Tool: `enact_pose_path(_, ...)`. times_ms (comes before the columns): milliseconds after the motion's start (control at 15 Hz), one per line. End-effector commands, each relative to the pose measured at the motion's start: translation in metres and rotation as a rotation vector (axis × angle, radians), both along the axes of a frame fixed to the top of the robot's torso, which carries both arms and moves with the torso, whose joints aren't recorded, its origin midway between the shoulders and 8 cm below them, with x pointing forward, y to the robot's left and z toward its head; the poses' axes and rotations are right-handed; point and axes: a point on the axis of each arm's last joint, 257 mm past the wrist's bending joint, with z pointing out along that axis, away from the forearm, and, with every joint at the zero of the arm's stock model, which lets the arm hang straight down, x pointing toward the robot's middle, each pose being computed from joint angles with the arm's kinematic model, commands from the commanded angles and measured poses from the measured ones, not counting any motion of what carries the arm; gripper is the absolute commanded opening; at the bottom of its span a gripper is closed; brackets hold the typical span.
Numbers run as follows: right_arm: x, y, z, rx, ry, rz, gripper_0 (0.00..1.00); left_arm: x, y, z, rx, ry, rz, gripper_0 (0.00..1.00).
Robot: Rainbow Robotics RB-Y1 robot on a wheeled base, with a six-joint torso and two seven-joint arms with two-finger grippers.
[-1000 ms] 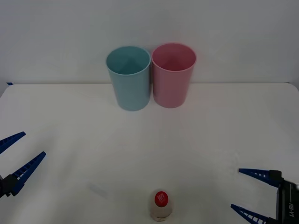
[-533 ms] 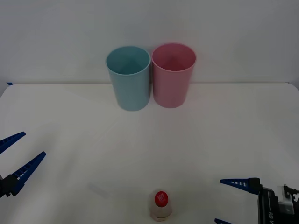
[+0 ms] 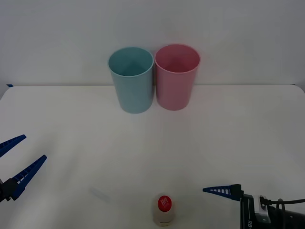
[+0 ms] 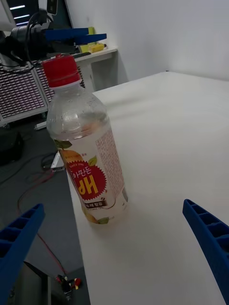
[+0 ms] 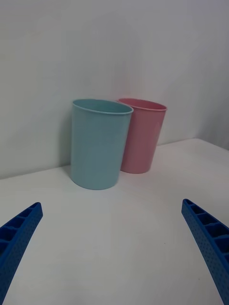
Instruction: Grasp the object on the table and drop it into the matching bin: aluminum can to the light blue bin, PET bottle to the pink bin.
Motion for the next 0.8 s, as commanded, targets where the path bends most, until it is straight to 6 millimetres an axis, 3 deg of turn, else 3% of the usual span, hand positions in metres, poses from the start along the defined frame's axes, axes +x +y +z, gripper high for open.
enact_pose_path(67, 0.005, 0.018, -0.006, -0.012, -0.05, -0.001, 1.0, 0.0, 0.0, 0.0, 0.0, 0.0, 0.0, 1.0)
enact_pose_path(800, 0.007, 0.081, -0.023, -0.022, -0.076, 0.029, 1.0, 0.0, 0.0, 0.0, 0.0, 0.0, 0.0, 1.0)
